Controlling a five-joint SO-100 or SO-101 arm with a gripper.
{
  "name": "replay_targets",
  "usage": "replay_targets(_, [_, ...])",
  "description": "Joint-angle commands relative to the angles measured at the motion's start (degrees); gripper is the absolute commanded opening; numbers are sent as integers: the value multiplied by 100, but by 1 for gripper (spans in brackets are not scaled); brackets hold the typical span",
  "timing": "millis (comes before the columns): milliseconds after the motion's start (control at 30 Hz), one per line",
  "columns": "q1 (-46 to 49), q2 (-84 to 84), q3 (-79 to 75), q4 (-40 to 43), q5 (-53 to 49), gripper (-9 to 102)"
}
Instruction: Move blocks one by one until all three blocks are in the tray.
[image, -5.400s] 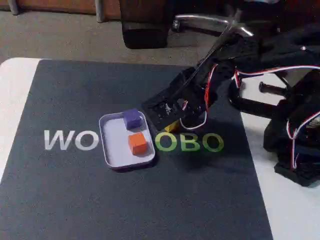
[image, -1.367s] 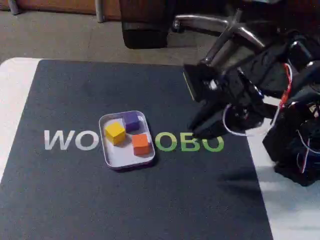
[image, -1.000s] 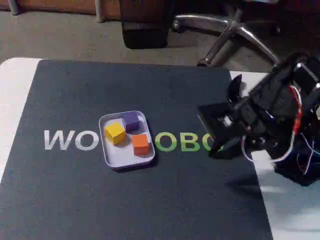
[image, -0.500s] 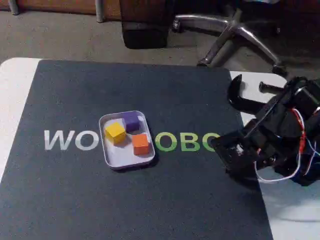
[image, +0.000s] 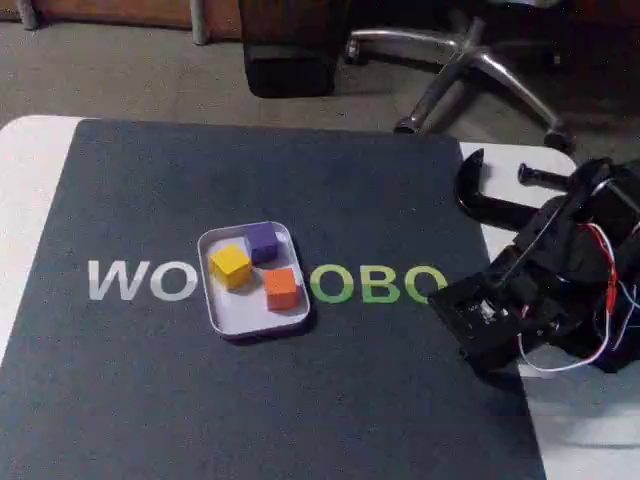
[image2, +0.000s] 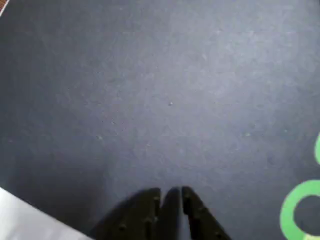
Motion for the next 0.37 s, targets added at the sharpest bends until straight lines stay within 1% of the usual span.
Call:
replay_targets(0, [44, -26, -35, 26, 18, 2])
replay_targets(333, [70, -26, -35, 26, 18, 2])
